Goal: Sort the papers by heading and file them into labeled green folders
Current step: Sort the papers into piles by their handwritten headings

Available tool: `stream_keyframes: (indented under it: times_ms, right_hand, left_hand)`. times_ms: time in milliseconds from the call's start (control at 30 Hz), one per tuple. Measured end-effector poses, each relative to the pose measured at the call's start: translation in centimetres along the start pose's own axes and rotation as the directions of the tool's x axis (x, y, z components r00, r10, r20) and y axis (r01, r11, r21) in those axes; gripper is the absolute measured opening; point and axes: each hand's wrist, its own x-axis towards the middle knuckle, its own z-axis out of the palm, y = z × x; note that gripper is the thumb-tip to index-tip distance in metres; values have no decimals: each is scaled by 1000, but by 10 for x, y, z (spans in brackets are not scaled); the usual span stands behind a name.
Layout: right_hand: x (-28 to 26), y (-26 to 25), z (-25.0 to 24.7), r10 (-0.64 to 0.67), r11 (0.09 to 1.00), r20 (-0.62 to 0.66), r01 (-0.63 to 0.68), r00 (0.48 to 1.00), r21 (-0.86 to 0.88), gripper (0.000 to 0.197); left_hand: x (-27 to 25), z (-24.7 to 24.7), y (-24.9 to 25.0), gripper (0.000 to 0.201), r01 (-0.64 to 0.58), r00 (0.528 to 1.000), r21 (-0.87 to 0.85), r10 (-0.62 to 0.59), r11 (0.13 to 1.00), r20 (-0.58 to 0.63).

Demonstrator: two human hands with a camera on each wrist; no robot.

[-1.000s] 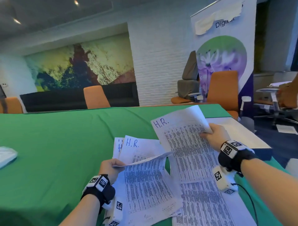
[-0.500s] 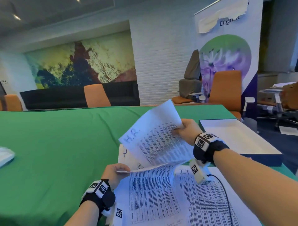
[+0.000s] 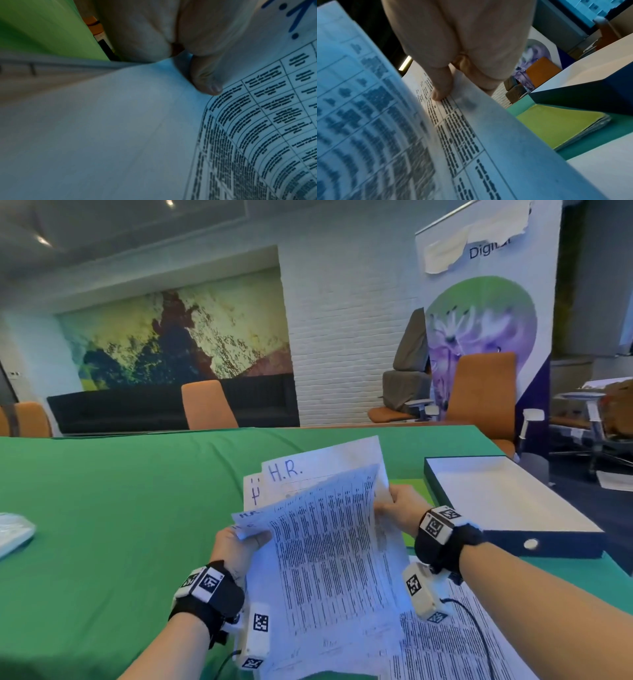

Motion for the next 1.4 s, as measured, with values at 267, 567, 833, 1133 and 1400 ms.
stream_keyframes:
  times_ms: [267, 567, 833, 1133, 1400]
  right_hand:
    - [-9, 0, 24, 116, 985, 238, -142, 964, 98, 40]
    - [-31, 46, -7, 259, 748, 161, -92, 952, -658, 49]
    - [-76, 121, -43, 508, 509, -134, -423, 851, -750, 117]
    - [-88, 116, -64, 492, 612, -324, -586, 808, -531, 78]
    - [-76, 90, -77, 172, 826, -281, -294, 944, -481, 17]
  left_hand:
    - [-1, 5, 6, 20, -30, 999, -58, 29, 998, -20]
    - [-17, 20, 3, 19, -17, 1000, 63, 16, 998, 7]
    - [-18, 17, -7, 12, -35, 999, 250, 39, 967, -8]
    - [-22, 15, -8, 24, -9, 998, 276, 26, 961, -58]
    - [-20, 10, -15, 41, -2, 1000, 232, -4, 973, 23]
